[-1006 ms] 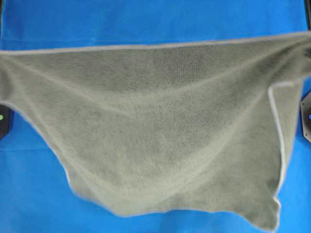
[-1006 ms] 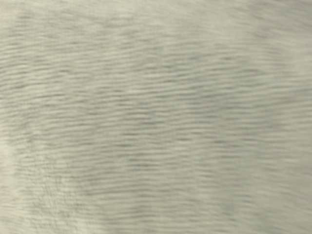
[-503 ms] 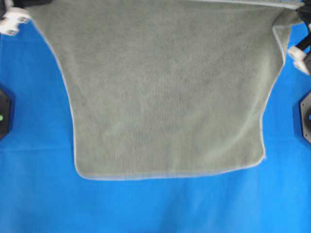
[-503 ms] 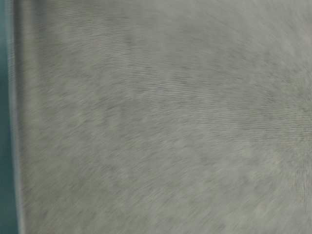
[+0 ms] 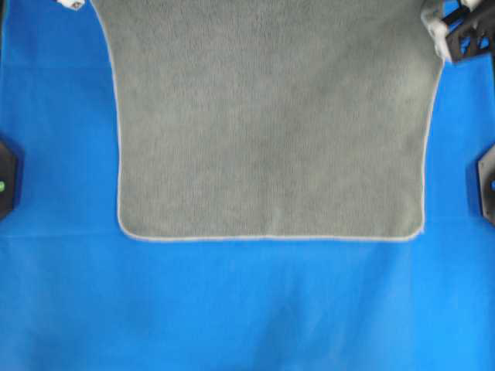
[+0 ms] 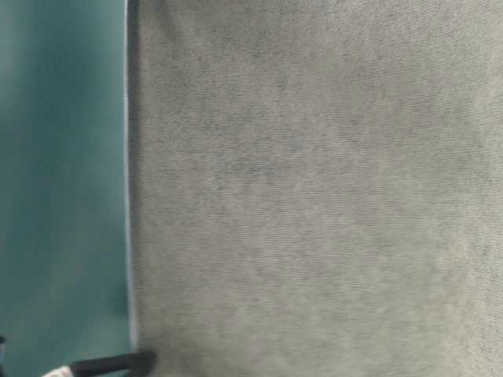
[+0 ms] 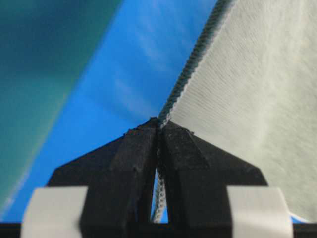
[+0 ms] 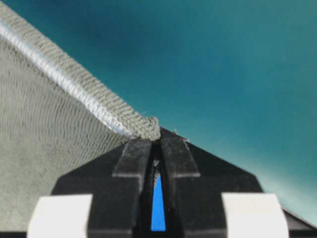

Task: Fold a large towel.
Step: 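Lay the spread towel flat on the table and release both grippers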

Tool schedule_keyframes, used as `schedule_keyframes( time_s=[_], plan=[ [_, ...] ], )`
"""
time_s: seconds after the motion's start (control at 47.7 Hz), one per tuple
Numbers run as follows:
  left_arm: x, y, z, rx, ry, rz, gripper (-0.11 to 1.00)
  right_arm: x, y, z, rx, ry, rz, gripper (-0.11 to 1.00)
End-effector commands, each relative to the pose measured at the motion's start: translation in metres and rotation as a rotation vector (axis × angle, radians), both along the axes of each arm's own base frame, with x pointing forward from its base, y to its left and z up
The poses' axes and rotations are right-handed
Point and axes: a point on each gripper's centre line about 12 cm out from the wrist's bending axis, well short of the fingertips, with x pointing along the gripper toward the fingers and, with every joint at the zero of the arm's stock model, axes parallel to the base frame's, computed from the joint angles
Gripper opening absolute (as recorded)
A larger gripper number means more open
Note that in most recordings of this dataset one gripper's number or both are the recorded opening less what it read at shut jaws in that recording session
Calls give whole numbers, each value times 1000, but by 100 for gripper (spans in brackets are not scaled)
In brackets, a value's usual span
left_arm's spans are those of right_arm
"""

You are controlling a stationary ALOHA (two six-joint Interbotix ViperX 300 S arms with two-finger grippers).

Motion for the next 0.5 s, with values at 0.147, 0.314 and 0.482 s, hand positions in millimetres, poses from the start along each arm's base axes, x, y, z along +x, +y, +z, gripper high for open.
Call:
schedule_keyframes(
  time_s=[0.147,0.314,0.482],
  plan=[
    [7,-58,-46,-22,-27,-119,1,7,30,-29,247,-23,62,1],
    [9,-97,-98,-71,-54,-149,1,11,71,-77,485,61,152,1],
    [6,-129,-136,-143,-62,-139,1,20,114,-106,639,92,266,1]
  ],
)
